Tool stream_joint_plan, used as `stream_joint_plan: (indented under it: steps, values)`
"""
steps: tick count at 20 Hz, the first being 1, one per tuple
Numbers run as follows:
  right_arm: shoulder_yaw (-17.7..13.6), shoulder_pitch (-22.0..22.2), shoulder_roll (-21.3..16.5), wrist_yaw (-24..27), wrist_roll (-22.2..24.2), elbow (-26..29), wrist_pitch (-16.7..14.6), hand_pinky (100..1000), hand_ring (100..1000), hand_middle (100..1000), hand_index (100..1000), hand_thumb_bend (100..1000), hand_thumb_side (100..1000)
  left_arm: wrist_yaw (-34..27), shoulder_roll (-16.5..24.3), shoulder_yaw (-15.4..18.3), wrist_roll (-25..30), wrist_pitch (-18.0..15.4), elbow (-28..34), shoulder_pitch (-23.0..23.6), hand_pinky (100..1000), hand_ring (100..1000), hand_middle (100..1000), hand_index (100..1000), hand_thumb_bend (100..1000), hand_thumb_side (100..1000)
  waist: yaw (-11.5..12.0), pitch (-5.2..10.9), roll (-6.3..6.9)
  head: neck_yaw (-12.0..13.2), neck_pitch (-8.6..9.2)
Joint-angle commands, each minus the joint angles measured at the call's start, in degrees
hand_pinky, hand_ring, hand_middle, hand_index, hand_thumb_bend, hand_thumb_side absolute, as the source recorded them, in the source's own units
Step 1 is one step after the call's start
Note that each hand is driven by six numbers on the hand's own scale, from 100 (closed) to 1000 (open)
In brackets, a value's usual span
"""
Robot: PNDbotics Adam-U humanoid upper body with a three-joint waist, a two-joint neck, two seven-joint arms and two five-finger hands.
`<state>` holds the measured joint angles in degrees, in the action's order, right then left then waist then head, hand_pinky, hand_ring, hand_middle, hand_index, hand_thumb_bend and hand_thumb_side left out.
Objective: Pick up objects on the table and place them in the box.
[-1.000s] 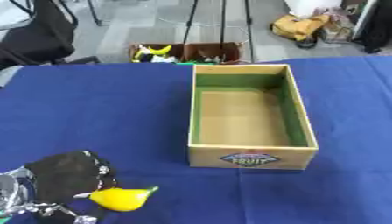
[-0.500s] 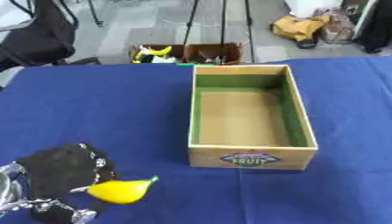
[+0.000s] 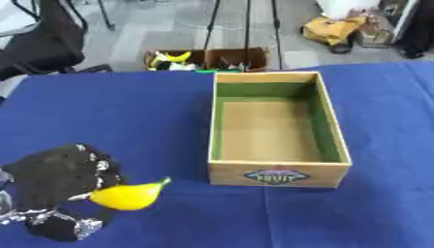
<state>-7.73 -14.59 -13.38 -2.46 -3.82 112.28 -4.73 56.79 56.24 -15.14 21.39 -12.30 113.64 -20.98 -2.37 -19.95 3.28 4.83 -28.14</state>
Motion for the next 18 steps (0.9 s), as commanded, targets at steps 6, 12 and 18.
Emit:
stream_joint_plan:
  steps: [6,12,18]
  values:
    - [0.0,-0.3,-1.2,-0.3,0.4,0.5,0.0,399,510,432,773,100,914,-5.4,2.2,2.6,1.4,0.8,0.5,-4.2,513,619,549,648,100,531,-0.3,1.44,0.4,0.2,-0.32]
    - [0.2,-0.2,-1.4,-0.3,0.6,0.4,0.0,399,510,431,773,100,913,-9.8,1.1,2.6,3.6,0.4,-2.5,-8.5,501,615,544,644,100,539,-0.8,1.74,0.89,0.5,-0.65]
    - [0.3,0.0,-1.8,-0.3,0.8,0.3,0.0,399,510,431,773,100,911,-14.4,-0.3,2.0,7.5,-1.0,-7.5,-13.9,492,611,540,641,100,556,-1.6,2.01,1.47,1.0,-1.05]
